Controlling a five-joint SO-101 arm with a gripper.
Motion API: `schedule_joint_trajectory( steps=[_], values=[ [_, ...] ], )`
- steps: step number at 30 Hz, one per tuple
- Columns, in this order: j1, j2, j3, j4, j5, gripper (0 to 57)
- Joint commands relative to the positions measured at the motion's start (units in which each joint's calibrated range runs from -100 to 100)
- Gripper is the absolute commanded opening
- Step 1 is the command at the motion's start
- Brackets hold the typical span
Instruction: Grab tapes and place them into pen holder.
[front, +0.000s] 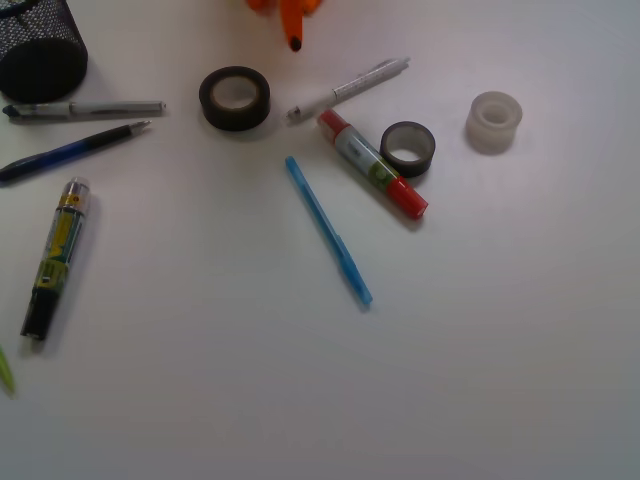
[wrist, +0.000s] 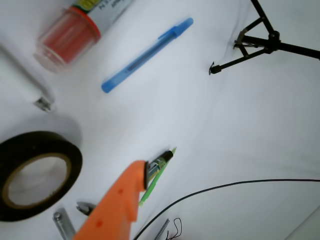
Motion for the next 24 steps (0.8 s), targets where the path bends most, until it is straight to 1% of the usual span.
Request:
schedule_joint_trajectory(
  steps=[1,3,4,6,9,14,15,17,21,24],
  values=[
    [-0.08,-0.03,-11.10,6.93,0.05,39.1],
    [-0.01,0.31,-15.08,10.52,-0.10,39.1],
    [1.64,4.56,-19.16,13.41,-2.10,39.1],
    [3.81,10.51,-20.88,13.84,-3.76,39.1],
    [5.97,22.66,-25.77,13.76,-6.30,39.1],
    [6.80,43.57,-41.08,14.11,-9.87,39.1],
    [6.80,50.11,-46.52,15.68,-11.97,39.1],
    [6.80,56.32,-50.68,18.74,-15.09,39.1],
    [6.80,65.24,-52.22,22.59,-21.25,39.1],
    [6.87,70.00,-51.04,21.54,-24.22,39.1]
  ],
)
